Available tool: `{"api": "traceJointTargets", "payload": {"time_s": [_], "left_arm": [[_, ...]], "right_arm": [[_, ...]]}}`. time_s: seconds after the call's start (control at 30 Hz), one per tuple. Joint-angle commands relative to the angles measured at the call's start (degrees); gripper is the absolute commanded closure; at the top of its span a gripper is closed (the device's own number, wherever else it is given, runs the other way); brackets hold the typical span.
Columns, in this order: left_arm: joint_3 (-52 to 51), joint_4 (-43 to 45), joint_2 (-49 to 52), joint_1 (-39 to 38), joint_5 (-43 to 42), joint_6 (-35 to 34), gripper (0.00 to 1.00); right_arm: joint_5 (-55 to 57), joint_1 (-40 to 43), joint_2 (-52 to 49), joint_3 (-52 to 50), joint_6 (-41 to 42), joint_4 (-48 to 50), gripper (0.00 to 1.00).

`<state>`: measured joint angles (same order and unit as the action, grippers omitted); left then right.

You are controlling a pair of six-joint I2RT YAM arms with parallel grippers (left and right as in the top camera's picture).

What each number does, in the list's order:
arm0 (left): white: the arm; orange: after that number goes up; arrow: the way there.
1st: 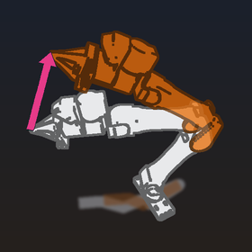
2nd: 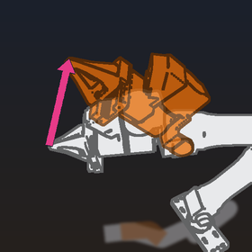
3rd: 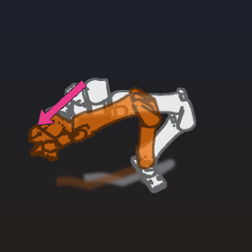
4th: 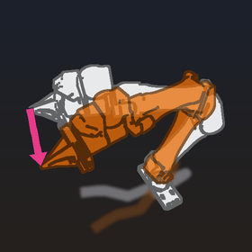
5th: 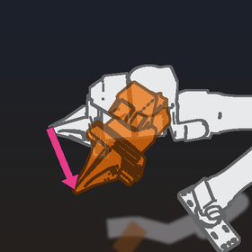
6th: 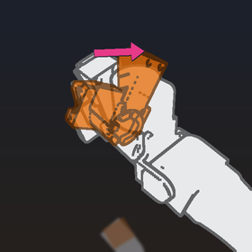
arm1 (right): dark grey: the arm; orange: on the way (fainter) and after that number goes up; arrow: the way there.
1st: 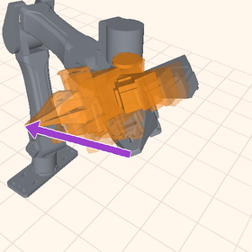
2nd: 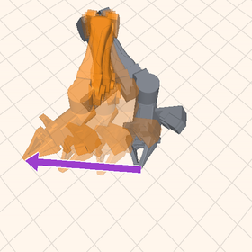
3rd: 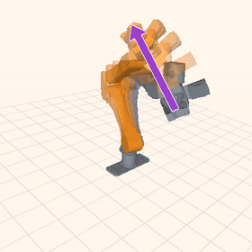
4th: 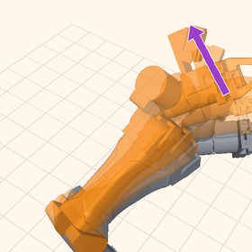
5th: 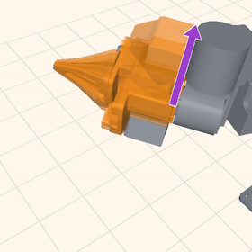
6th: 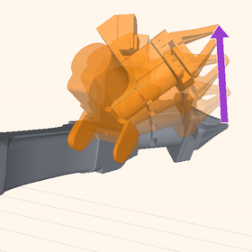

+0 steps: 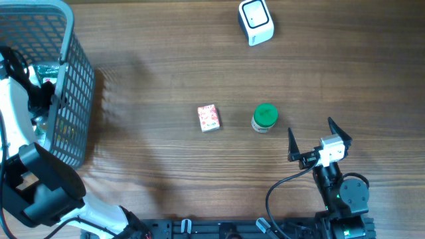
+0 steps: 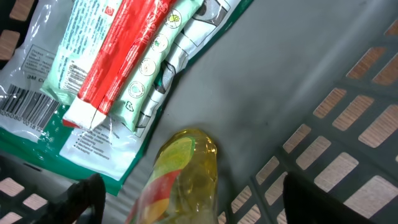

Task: Scan the item barcode
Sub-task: 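Reach the left gripper into the basket and grasp the yellow Vim bottle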

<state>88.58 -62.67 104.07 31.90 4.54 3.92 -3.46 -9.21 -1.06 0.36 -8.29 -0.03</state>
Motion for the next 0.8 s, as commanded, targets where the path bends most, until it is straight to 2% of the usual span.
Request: {"api": "traceJointTargets", "payload": {"time_s": [0.0, 0.07, 0.37, 0.43, 0.53, 0.63, 0.7, 0.77], "left_arm": [[-0.4, 0.7, 0.1, -0.1, -1.5, -0.1, 0.00], [-0.4, 1.2, -0.3, -0.1, -1.5, 0.1, 0.00], [-0.4, -1.4, -2.4, -0.1, -1.1, 13.1, 0.02], [-0.4, -1.4, -3.0, -0.1, -1.1, 13.9, 0.12], [-0.4, -1.5, -3.9, 0.4, -1.1, 14.1, 0.17], [-0.4, -2.1, -4.1, 1.8, -1.4, 14.1, 0.16], [-0.4, -2.9, -4.1, 2.8, -2.9, 16.3, 0.05], [-0.4, -4.2, -4.1, 3.3, -3.7, 19.3, 0.02]], "right_arm": [[-0.9, 0.3, 0.2, -0.1, -0.7, 0.2, 0.00], [-0.9, 0.3, 0.2, -0.1, -0.7, 0.2, 0.00], [-0.9, 0.3, 0.2, -0.1, -0.7, 0.2, 0.00], [-0.9, 0.3, 0.2, -0.1, -0.7, 0.2, 0.00], [-0.9, 0.3, 0.2, -0.1, -0.7, 0.2, 0.00], [-0.9, 0.3, 0.2, -0.1, -0.7, 0.2, 0.00], [-0.9, 0.3, 0.2, -0.1, -0.7, 0.2, 0.00], [-0.9, 0.3, 0.2, -0.1, -0.7, 0.2, 0.00]]}}
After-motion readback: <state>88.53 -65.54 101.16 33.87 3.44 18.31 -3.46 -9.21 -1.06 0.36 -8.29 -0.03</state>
